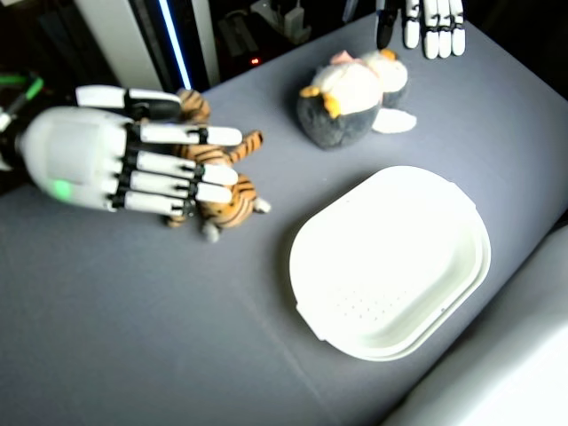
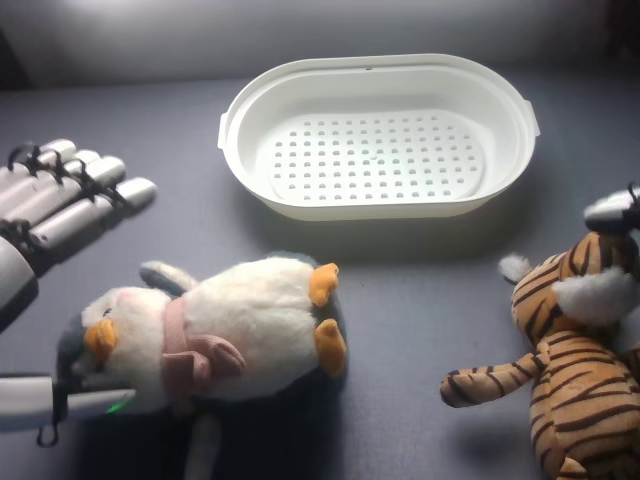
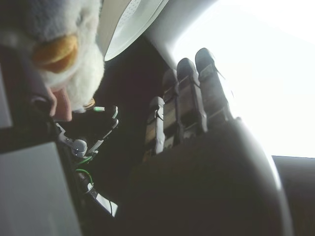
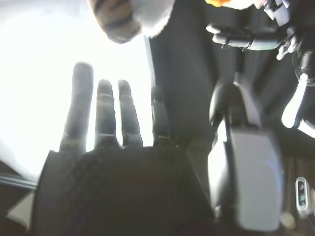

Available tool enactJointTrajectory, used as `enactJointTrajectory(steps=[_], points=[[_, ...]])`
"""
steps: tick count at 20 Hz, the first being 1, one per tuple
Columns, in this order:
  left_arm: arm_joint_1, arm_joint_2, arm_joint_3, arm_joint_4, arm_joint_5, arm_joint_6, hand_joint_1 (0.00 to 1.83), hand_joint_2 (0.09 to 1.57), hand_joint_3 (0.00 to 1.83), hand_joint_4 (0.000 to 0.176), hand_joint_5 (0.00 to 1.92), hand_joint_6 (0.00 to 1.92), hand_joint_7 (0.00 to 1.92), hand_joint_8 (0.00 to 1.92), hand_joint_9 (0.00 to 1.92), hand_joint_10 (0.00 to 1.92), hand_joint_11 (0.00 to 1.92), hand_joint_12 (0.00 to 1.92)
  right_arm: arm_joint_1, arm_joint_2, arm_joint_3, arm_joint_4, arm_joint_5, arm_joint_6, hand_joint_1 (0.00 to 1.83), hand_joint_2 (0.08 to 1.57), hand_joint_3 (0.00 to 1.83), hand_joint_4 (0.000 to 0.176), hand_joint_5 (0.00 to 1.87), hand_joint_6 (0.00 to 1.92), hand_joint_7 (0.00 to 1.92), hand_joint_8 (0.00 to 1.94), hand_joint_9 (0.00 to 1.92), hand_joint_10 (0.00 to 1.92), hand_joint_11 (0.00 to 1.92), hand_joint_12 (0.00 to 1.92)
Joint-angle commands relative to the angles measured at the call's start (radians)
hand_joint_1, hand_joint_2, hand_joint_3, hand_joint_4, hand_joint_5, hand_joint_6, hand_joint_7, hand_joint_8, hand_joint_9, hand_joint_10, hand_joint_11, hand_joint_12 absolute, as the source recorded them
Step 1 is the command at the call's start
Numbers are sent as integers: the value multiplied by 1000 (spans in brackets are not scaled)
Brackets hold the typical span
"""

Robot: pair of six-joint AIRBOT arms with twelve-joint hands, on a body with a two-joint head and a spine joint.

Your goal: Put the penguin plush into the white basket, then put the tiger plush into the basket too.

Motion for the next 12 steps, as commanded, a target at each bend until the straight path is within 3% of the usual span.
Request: enactJointTrajectory(steps=[1, 2, 3, 4, 5, 7, 9, 10, 12], points=[[-3, 6, 1, -3, -165, 1, 795, 917, 29, 88, 62, 0, 17, 0, 1, 0, 3, 3, 6, 7, -2, 36, 170, 9, 796, 1267, 0, 34, 550, 0, 567, 1, 457, 0, 298, 126], [-3, 7, 1, -3, -179, 1, 834, 911, 20, 100, 63, 4, 6, 0, 0, 0, 0, 0, 6, 9, -3, 39, 182, 9, 866, 1268, 0, 15, 559, 4, 586, 6, 495, 13, 347, 120], [-3, 7, 1, -3, -189, 1, 834, 911, 17, 102, 75, 9, 4, 0, 0, 0, 0, 0, 6, 10, -3, 39, 185, 9, 908, 1260, 0, 7, 576, 1, 601, 1, 534, 4, 402, 102], [-4, 7, 0, -1, -187, 1, 839, 906, 13, 87, 106, 19, 27, 9, 0, 0, 0, 0, 6, 10, -3, 38, 184, 9, 889, 1271, 0, 0, 590, 0, 637, 1, 591, 3, 467, 89], [-4, 6, 0, 1, -180, 1, 824, 911, 13, 71, 112, 18, 48, 15, 0, 0, 0, 0, 6, 9, -3, 37, 180, 9, 887, 1274, 0, 0, 617, 1, 679, 1, 633, 2, 520, 77], [-2, 5, 0, 2, -172, 1, 843, 898, 3, 71, 114, 13, 39, 6, 0, 0, 0, 0, 6, 8, -5, 35, 176, 9, 891, 1270, 0, 0, 618, 0, 682, 0, 633, 0, 544, 68], [0, 5, 2, -1, -180, 1, 849, 904, 6, 59, 105, 7, 30, 2, 0, 0, 0, 0, 6, 9, -7, 32, 177, 9, 931, 1259, 0, 0, 604, 0, 684, 1, 624, 0, 544, 60], [0, 5, 3, -1, -182, -44, 859, 904, 5, 76, 97, 3, 22, 0, 0, 0, 0, 0, 6, 9, -6, 32, 177, 9, 911, 1259, 0, 0, 606, 1, 674, 0, 612, 0, 540, 55], [-10, 5, 7, 10, -141, -44, 765, 847, 0, 62, 23, 0, 2, 0, 0, 0, 23, 11, 6, 9, -5, 32, 177, 9, 876, 1266, 1, 0, 608, 1, 678, 2, 620, 3, 545, 51]])
